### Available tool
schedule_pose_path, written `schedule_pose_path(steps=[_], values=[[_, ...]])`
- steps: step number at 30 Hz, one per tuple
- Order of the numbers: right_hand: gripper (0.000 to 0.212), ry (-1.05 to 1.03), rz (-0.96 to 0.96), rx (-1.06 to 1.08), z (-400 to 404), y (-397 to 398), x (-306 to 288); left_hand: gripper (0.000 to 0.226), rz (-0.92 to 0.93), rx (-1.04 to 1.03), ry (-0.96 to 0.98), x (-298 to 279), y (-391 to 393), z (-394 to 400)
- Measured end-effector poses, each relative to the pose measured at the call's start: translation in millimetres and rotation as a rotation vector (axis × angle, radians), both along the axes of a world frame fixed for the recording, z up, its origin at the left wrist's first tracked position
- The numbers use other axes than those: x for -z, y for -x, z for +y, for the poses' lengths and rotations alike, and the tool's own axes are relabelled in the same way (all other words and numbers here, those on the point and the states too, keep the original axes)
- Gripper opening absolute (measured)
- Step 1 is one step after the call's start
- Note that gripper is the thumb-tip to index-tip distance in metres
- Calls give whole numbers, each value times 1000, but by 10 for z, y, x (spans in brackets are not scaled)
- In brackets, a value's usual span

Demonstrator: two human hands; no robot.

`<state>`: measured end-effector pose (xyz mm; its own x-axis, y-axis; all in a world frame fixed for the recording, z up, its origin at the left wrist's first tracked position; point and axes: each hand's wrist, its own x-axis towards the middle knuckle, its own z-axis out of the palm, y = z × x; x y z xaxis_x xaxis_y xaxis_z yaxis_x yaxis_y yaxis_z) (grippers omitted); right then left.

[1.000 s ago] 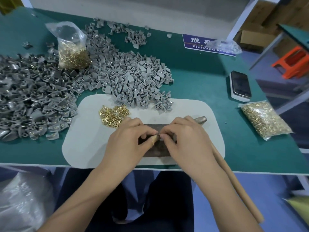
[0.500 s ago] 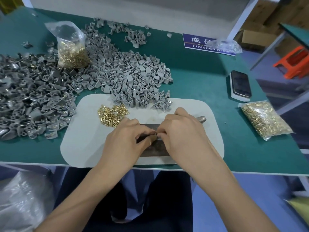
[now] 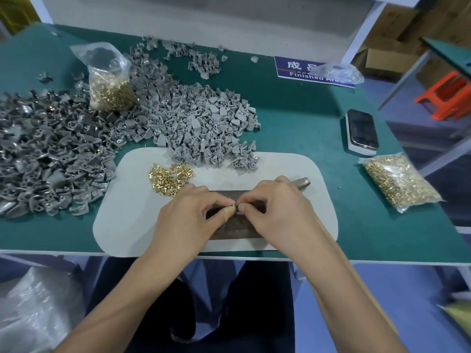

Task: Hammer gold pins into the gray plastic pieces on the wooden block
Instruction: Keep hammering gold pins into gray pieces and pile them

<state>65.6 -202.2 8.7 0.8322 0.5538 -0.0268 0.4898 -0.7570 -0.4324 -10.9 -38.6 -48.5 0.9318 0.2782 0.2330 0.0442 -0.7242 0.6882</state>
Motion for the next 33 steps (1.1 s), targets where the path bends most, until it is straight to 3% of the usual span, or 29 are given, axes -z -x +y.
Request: schedule_pose_path(steps=[6, 9, 14, 21, 24, 27, 30, 33], values=[[17, 248, -248, -45, 195, 139, -90, 6, -4, -9, -38, 6, -21, 5], [15, 284, -254, -38, 255, 133, -115, 11, -4, 10, -35, -5, -39, 18], [19, 175, -167, -9, 129, 88, -113, 8, 7, 19, -9, 7, -34, 18], [18, 58, -190, 43, 88, 109, 24, 18, 5, 32, 21, 28, 9, -51], [16, -10, -197, 47, 29, 116, 78, 11, 22, 9, -25, -7, -2, -37], [23, -164, -204, 307, -217, 5, 105, 5, 24, 17, -111, -80, -16, -5], [22, 135, -210, 535, -500, -101, 209, 5, 20, 24, -198, -138, -5, -4], [38, 289, -49, 540, -633, -125, 365, 6, 20, 39, -228, -160, -11, -6]])
